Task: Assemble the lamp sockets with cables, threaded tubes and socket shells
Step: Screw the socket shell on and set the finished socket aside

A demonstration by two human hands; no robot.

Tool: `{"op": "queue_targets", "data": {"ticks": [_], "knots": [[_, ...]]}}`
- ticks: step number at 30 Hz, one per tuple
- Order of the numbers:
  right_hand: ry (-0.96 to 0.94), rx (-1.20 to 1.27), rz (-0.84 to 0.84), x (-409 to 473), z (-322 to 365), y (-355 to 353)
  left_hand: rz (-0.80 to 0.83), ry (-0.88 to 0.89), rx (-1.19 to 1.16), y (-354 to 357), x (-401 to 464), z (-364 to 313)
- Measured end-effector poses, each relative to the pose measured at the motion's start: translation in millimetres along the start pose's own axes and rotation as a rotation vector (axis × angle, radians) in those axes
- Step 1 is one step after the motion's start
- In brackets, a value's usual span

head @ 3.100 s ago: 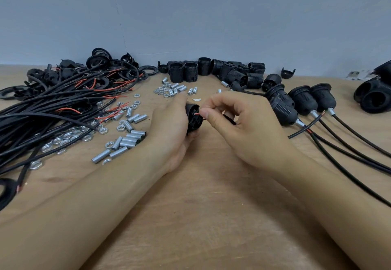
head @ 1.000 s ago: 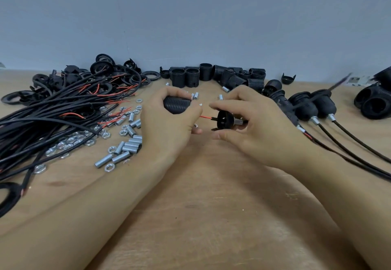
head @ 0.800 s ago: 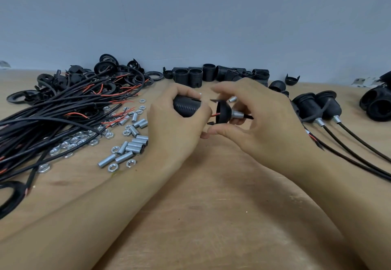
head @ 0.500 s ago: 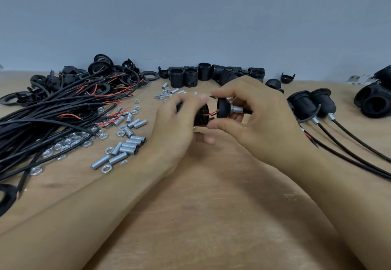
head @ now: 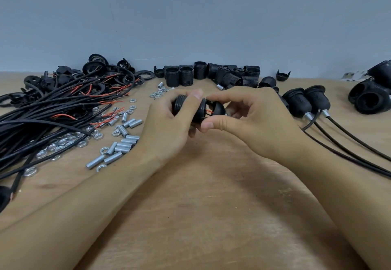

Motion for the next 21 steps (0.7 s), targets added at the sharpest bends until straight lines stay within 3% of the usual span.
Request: {"op": "queue_targets", "data": {"ticks": [5,9,17,21], "knots": [[0.077,0.057,-0.010,-1.7,-4.2,2.2,-0.057,0.042,-0.024,-8.6,2.0,-5.0],[0.240,0.187,0.100,-3.1,-19.4,11.1,-0.066,0.018,0.000,-7.5,0.9,0.3],[0.422,0.289,0.158,-8.8,-43.0,16.8,0.102,-0.293,0.103,5.6,-3.5,32.2],[0.431,0.325,0.164,-8.9,-40.9,15.7,0.136,-0.325,0.127,5.0,-4.0,33.4]]}}
Point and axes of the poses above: each hand's wrist, its own x-axis towards the middle knuckle, its own y-axis out of the palm, z = x × y, the point moved 9 cm from there along x, towards the middle knuckle, and after that the axes turned 1 degree about -x, right-handed, at the moved point
